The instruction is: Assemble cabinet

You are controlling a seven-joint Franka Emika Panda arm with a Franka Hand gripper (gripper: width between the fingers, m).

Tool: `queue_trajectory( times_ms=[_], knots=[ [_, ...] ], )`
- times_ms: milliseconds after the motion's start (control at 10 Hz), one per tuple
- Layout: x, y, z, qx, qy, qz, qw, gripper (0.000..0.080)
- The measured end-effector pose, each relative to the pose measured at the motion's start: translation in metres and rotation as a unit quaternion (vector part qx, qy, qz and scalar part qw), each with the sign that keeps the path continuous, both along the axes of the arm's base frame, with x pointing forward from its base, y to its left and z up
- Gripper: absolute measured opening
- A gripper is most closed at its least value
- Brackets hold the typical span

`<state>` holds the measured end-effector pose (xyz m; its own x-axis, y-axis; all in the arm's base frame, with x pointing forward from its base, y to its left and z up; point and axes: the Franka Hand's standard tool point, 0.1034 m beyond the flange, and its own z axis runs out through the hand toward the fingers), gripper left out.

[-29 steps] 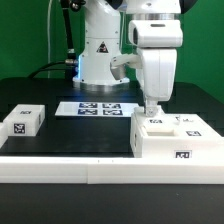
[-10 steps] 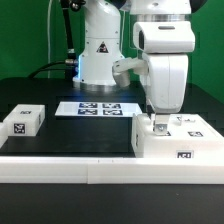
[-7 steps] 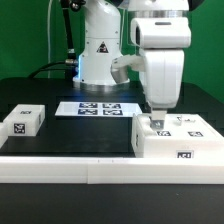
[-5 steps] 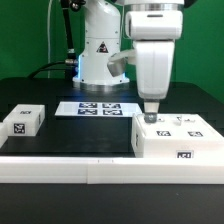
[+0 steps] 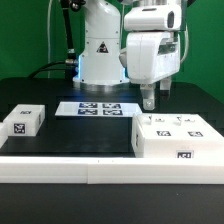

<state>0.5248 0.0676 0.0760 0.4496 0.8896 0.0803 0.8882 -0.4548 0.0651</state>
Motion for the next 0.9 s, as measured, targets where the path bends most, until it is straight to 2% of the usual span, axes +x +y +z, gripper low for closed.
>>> queue_trajectory(
  times_ms=[300, 400, 600, 900],
  knots=[
    [-0.001, 0.001, 0.000, 0.016, 0.001, -0.103, 0.995, 0.0797],
    [-0.007, 0.001, -0.002, 0.033, -0.010, -0.175, 0.984, 0.0797],
    [-0.024, 0.000, -0.009, 0.051, 0.003, -0.299, 0.953, 0.0797],
    [-0.032, 0.009, -0.014, 0.076, 0.024, -0.439, 0.895, 0.0797]
  ],
)
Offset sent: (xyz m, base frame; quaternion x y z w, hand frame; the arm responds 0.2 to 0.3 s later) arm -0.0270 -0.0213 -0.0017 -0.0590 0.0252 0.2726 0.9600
